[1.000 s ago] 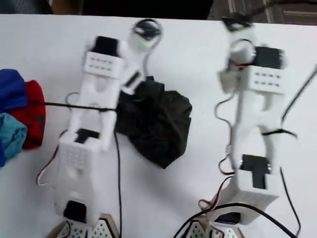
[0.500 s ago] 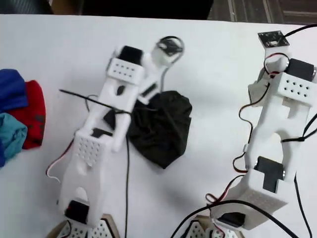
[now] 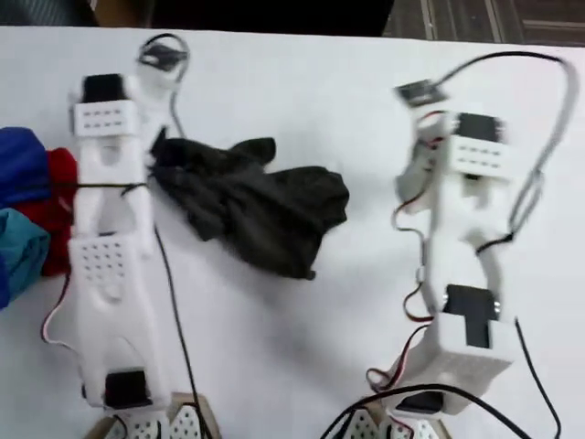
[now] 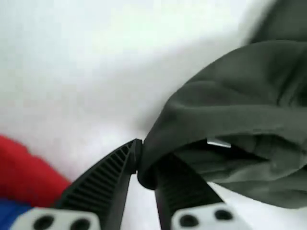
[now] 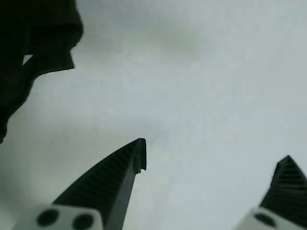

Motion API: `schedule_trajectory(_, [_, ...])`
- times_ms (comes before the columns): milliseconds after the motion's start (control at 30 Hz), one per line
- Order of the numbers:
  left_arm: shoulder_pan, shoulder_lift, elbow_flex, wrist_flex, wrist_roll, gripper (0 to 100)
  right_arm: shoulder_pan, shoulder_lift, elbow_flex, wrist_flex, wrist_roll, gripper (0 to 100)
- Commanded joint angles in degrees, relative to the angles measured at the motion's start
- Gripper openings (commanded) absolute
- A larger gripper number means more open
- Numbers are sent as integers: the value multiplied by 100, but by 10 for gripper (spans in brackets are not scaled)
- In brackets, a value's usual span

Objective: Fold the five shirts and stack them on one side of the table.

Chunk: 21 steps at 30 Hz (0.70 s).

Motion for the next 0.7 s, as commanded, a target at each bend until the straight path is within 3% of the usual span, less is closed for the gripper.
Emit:
schedule_trajectory(0, [-501,-79,-224,105,-26,24,-708,-347,53,-57,0,411])
schedule_trajectory(233, [-1081,-88,-224,123,-545,32,-2088,-356,53,-66,-79,411])
schedule_trajectory(333, [-1257,-88,-224,123,-615,120,-2703,-330,79,-409,-141,411])
schedule_trajectory(467, [-1495,-88,-215,123,-615,276,-3020,-189,123,-1455,-949,411])
schedule_trajectory(567, [-1653,-88,-215,123,-624,290,-3108,338,26,-2035,-1688,411])
schedule_trajectory(667, [-1785,-88,-215,123,-624,290,-3266,1059,-413,-2141,-1899,411])
